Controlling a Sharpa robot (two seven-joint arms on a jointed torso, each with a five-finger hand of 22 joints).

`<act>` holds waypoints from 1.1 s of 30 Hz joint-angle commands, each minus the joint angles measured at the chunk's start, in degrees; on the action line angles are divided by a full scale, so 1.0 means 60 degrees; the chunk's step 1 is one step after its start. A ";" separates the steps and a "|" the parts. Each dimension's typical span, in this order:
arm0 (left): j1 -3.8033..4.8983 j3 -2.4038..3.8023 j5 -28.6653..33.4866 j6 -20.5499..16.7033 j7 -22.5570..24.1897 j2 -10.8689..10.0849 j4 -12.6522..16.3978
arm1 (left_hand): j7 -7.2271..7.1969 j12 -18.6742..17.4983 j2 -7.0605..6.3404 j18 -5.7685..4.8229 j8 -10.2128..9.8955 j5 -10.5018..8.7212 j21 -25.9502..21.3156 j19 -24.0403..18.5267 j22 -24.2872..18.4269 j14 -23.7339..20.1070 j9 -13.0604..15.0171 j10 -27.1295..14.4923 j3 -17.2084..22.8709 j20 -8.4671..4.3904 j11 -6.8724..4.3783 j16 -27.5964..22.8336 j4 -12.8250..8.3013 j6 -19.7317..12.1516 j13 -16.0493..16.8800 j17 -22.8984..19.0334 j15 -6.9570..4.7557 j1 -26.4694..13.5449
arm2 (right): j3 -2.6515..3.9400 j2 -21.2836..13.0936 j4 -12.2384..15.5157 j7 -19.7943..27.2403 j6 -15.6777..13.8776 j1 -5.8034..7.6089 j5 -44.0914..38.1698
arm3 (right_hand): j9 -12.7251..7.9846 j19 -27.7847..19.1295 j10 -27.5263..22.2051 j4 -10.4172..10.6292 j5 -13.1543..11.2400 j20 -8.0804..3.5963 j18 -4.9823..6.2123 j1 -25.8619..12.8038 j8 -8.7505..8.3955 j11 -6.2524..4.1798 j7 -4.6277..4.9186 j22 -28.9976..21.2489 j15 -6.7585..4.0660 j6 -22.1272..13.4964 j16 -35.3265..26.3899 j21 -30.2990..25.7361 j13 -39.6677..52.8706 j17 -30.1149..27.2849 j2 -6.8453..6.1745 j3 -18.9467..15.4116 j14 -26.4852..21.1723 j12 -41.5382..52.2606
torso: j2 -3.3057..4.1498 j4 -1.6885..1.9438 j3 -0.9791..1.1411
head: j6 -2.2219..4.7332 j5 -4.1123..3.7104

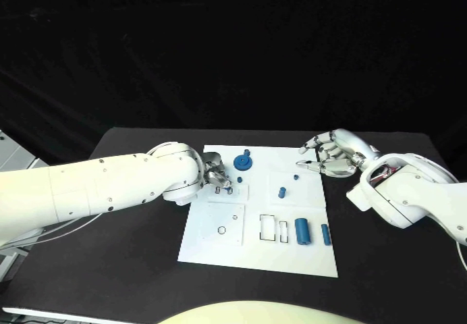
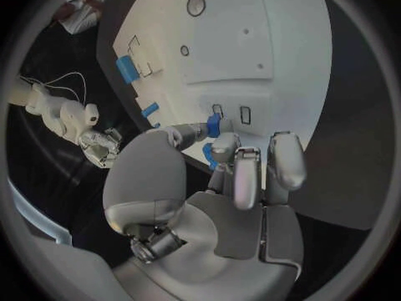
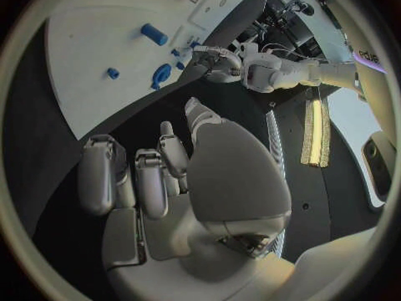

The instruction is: Assemble the parts on the task board

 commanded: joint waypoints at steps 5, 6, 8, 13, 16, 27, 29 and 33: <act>-0.0059 -0.0009 -0.0483 -0.0069 0.0029 0.0080 0.0015 | -0.0186 0.0057 0.0025 -0.0134 0.0034 0.0062 0.0069 0.0099 0.0033 0.0808 0.0767 0.0071 0.1855 -0.0014 -0.0001 0.0056 -0.1855 0.0259 0.0010 0.1948 -0.0064 -0.0057 | 0.0000 -0.0006 0.0012 0.0054 0.0152 -0.0007 -0.0100 | -0.0013 -0.0064 -0.0048 0.0034 0.0041 0.0013 0.0108 0.0026 0.0035 -0.0024 -0.0006 0.1255 0.0055 -0.0031 -0.0049 -0.0033 -0.0008 0.1727 0.0018 0.0046 0.0761 -0.0023 | 0.0006 -0.0001 -0.0006 | -0.0043 -0.0044; -0.0062 -0.0010 -0.0492 -0.0047 0.0028 0.0085 0.0017 | -0.0186 0.0057 0.0025 -0.0134 0.0034 0.0062 0.0069 0.0099 0.0033 0.0808 0.0767 0.0071 0.1855 -0.0014 -0.0001 0.0056 -0.1855 0.0259 0.0010 0.1948 -0.0064 -0.0057 | 0.0000 -0.0007 0.0012 0.0054 0.0155 -0.0007 -0.0100 | -0.0013 -0.0064 -0.0048 0.0034 0.0041 0.0013 0.0108 0.0026 0.0035 -0.0024 -0.0006 0.1255 0.0055 -0.0031 -0.0049 -0.0033 -0.0008 0.1727 0.0018 0.0046 0.0761 -0.0023 | 0.0003 0.0001 -0.0007 | -0.0048 -0.0045; -0.0069 -0.0012 -0.0508 -0.0011 0.0024 0.0094 0.0027 | -0.0187 0.0044 0.0024 -0.0134 0.0036 0.0065 0.0069 0.0099 0.0031 0.0811 0.0767 0.0063 0.1861 -0.0016 -0.0002 0.0063 -0.1857 0.0262 -0.0011 0.1959 -0.0065 -0.0062 | 0.0000 -0.0008 0.0012 0.0051 0.0162 -0.0007 -0.0100 | -0.0013 -0.0064 -0.0048 0.0034 0.0041 0.0013 0.0108 0.0026 0.0035 -0.0024 -0.0006 0.1255 0.0055 -0.0031 -0.0049 -0.0033 -0.0008 0.1727 0.0018 0.0046 0.0761 -0.0023 | 0.0001 0.0001 -0.0006 | -0.0050 -0.0046; -0.0097 -0.0018 -0.0626 -0.0010 0.0032 0.0120 0.0034 | -0.0188 0.0048 0.0025 -0.0136 0.0037 0.0067 0.0073 0.0104 0.0040 0.0812 0.0767 0.0067 0.1867 -0.0017 -0.0003 0.0064 -0.1859 0.0264 -0.0006 0.1960 -0.0066 -0.0066 | 0.0000 -0.0006 0.0009 0.0049 0.0179 -0.0008 -0.0100 | -0.0013 -0.0064 -0.0048 0.0034 0.0041 0.0013 0.0108 0.0026 0.0035 -0.0024 -0.0006 0.1255 0.0055 -0.0031 -0.0049 -0.0033 -0.0008 0.1727 0.0018 0.0046 0.0761 -0.0023 | 0.0000 0.0009 -0.0007 | -0.0063 -0.0058; -0.0115 -0.0021 -0.0679 -0.0023 0.0038 0.0126 0.0029 | -0.0188 0.0048 0.0025 -0.0136 0.0037 0.0067 0.0073 0.0104 0.0040 0.0812 0.0767 0.0067 0.1867 -0.0017 -0.0003 0.0064 -0.1859 0.0264 -0.0006 0.1960 -0.0066 -0.0066 | 0.0000 -0.0006 0.0008 0.0046 0.0193 -0.0010 -0.0100 | -0.0013 -0.0064 -0.0048 0.0034 0.0041 0.0013 0.0108 0.0026 0.0035 -0.0024 -0.0006 0.1255 0.0055 -0.0031 -0.0049 -0.0033 -0.0008 0.1727 0.0018 0.0046 0.0761 -0.0023 | 0.0000 0.0007 -0.0011 | -0.0074 -0.0067; -0.0149 -0.0028 -0.0735 0.0145 0.0031 0.0131 0.0067 | -0.0189 0.0036 0.0032 -0.0141 0.0038 0.0065 0.0082 0.0117 0.0060 0.0812 0.0766 0.0062 0.1883 -0.0019 -0.0004 0.0064 -0.1858 0.0267 -0.0025 0.1959 -0.0066 -0.0080 | 0.0000 -0.0001 -0.0005 0.0040 0.0246 -0.0023 -0.0101 | -0.0015 -0.0061 -0.0049 0.0043 0.0042 0.0012 0.0108 0.0013 0.0038 -0.0025 -0.0008 0.1254 0.0053 -0.0029 -0.0050 -0.0038 -0.0017 0.1730 0.0017 0.0053 0.0762 -0.0028 | -0.0004 0.0009 -0.0004 | -0.0082 -0.0059; -0.0154 -0.0030 -0.0735 0.0159 0.0025 0.0133 0.0063 | -0.0189 0.0036 0.0032 -0.0141 0.0038 0.0065 0.0082 0.0117 0.0060 0.0812 0.0766 0.0062 0.1883 -0.0019 -0.0004 0.0064 -0.1858 0.0267 -0.0025 0.1959 -0.0066 -0.0080 | 0.0000 0.0001 -0.0006 0.0039 0.0252 -0.0024 -0.0101 | -0.0015 -0.0061 -0.0049 0.0043 0.0042 0.0012 0.0108 0.0013 0.0038 -0.0025 -0.0008 0.1254 0.0053 -0.0029 -0.0050 -0.0038 -0.0017 0.1730 0.0017 0.0053 0.0762 -0.0028 | -0.0006 0.0008 -0.0003 | -0.0078 -0.0055; -0.0163 -0.0034 -0.0723 0.0184 0.0006 0.0139 0.0062 | -0.0189 0.0036 0.0032 -0.0141 0.0038 0.0065 0.0082 0.0117 0.0060 0.0812 0.0766 0.0062 0.1883 -0.0019 -0.0004 0.0064 -0.1858 0.0267 -0.0025 0.1959 -0.0066 -0.0080 | 0.0000 0.0004 -0.0009 0.0039 0.0265 -0.0029 -0.0101 | -0.0015 -0.0061 -0.0049 0.0043 0.0042 0.0012 0.0108 0.0013 0.0038 -0.0025 -0.0008 0.1254 0.0053 -0.0029 -0.0050 -0.0038 -0.0017 0.1730 0.0017 0.0053 0.0762 -0.0028 | -0.0006 0.0004 -0.0007 | -0.0086 -0.0070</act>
